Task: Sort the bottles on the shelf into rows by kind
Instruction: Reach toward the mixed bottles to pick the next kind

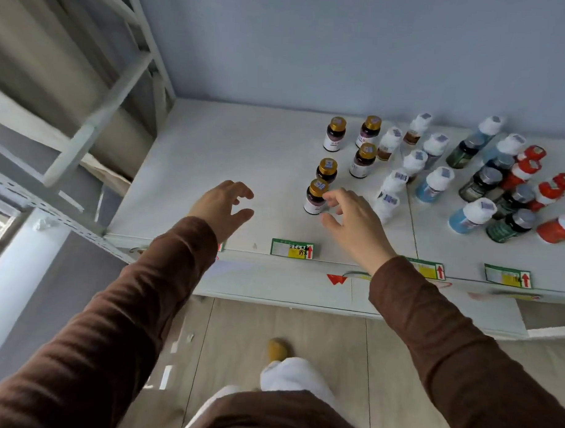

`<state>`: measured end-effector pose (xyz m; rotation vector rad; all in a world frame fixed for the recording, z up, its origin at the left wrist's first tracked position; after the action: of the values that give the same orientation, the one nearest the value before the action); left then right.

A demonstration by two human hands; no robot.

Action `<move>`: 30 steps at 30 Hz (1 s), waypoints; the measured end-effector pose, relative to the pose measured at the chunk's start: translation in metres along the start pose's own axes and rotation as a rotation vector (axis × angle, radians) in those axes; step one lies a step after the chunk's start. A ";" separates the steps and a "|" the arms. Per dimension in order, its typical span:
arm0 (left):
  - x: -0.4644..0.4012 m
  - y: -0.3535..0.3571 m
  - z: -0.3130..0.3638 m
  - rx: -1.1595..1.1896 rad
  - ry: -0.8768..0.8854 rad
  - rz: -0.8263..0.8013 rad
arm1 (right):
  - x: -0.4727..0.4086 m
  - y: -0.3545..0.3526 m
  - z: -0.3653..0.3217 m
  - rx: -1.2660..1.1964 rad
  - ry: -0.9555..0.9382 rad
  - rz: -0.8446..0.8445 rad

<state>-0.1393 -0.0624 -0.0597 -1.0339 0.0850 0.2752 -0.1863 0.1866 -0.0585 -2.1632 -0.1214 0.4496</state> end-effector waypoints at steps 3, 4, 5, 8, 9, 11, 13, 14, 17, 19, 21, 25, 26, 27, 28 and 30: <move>-0.005 -0.006 -0.027 -0.023 -0.049 0.001 | -0.008 0.029 -0.008 -0.052 0.003 -0.062; -0.005 -0.007 -0.037 -0.025 -0.065 0.000 | -0.009 0.039 -0.013 -0.071 0.002 -0.078; -0.003 -0.009 -0.048 -0.026 -0.086 -0.003 | -0.009 0.049 -0.018 -0.085 0.000 -0.093; 0.002 -0.012 -0.084 -0.037 -0.132 -0.015 | -0.007 0.082 -0.038 -0.098 -0.001 -0.139; 0.003 -0.013 -0.096 -0.042 -0.143 -0.023 | -0.005 0.092 -0.045 -0.100 0.006 -0.155; 0.005 -0.014 -0.119 -0.045 -0.150 -0.040 | -0.001 0.112 -0.060 -0.106 0.029 -0.175; 0.006 -0.015 -0.140 -0.050 -0.138 -0.050 | 0.005 0.129 -0.074 -0.109 0.064 -0.179; 0.007 -0.014 -0.150 -0.048 -0.125 -0.053 | 0.009 0.138 -0.081 -0.108 0.093 -0.172; 0.014 -0.010 -0.176 -0.047 -0.074 -0.058 | 0.024 0.162 -0.099 -0.094 0.240 -0.147; 0.021 -0.006 -0.189 -0.058 -0.030 -0.048 | 0.038 0.179 -0.106 -0.089 0.359 -0.158; 0.029 -0.002 -0.198 -0.069 0.017 -0.026 | 0.054 0.194 -0.112 -0.097 0.477 -0.166; 0.042 0.008 -0.209 -0.034 0.049 0.034 | 0.077 0.218 -0.116 -0.173 0.694 -0.172; 0.043 0.010 -0.210 -0.027 0.047 0.050 | 0.079 0.223 -0.116 -0.199 0.733 -0.174; 0.043 0.012 -0.211 -0.022 0.040 0.062 | 0.079 0.227 -0.115 -0.225 0.769 -0.172; 0.043 0.014 -0.212 -0.017 0.028 0.069 | 0.080 0.231 -0.113 -0.252 0.800 -0.166; 0.044 0.020 -0.213 -0.003 0.001 0.080 | 0.080 0.234 -0.109 -0.296 0.844 -0.150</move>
<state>-0.0899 -0.2276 -0.1938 -1.0348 0.1268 0.3475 -0.0906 -0.0164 -0.2098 -2.4302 0.1296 -0.6137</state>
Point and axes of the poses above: each hand's wrist, its own x-axis away from the middle knuckle, its own y-axis out of the palm, z = x × y, the point moved 4 cm from there along -x, towards the middle knuckle, and after that the axes turned 14 degrees about z, right-handed, at the moved point
